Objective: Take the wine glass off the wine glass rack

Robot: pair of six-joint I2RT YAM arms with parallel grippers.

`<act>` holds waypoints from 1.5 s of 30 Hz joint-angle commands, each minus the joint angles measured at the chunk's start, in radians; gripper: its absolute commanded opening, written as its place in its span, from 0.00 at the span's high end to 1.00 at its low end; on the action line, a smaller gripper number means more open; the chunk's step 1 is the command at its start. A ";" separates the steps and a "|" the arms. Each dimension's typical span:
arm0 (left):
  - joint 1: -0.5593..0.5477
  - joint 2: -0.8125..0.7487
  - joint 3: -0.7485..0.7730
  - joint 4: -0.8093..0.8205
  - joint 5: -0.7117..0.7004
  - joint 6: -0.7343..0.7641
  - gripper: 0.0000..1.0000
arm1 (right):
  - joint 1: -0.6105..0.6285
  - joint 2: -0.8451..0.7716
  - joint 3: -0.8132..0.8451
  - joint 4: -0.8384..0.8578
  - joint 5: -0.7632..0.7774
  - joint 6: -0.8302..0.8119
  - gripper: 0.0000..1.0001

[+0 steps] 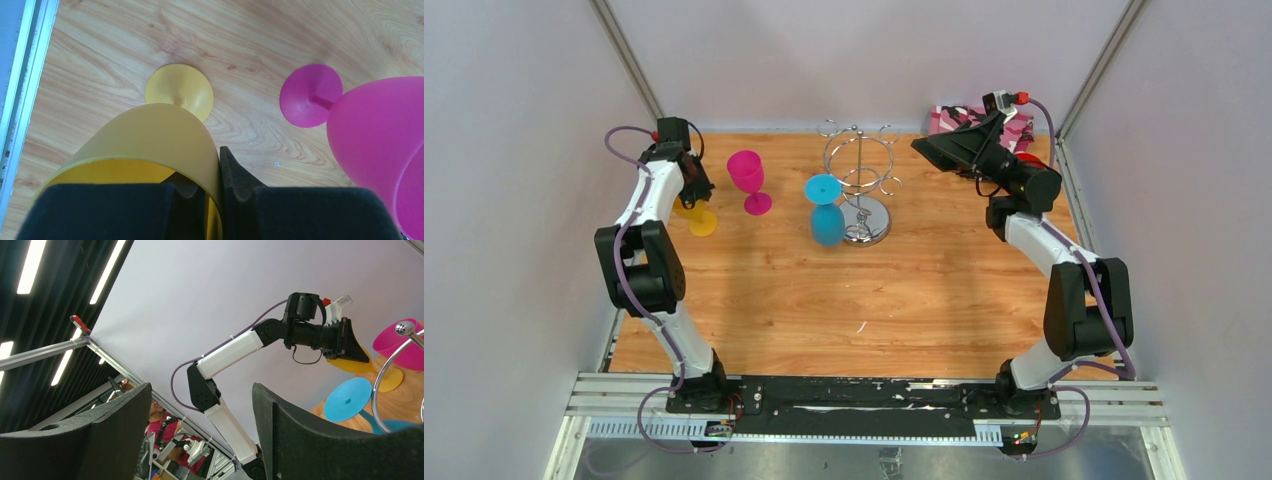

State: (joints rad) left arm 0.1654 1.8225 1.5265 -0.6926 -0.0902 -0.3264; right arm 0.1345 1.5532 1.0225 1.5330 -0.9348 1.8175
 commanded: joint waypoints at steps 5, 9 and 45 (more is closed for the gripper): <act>0.008 0.004 0.069 -0.030 -0.036 0.016 0.77 | -0.013 0.007 0.001 0.062 -0.017 -0.003 0.22; 0.008 0.003 0.089 -0.040 -0.037 0.018 0.69 | -0.013 0.005 0.001 0.062 -0.016 -0.001 0.22; -0.002 -0.581 0.112 -0.043 0.203 -0.058 0.48 | -0.013 -0.002 -0.001 0.062 -0.015 -0.004 0.22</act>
State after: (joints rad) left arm 0.1669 1.3437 1.6852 -0.7971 -0.1051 -0.3344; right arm 0.1345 1.5578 1.0225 1.5330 -0.9348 1.8175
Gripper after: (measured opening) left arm 0.511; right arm 0.782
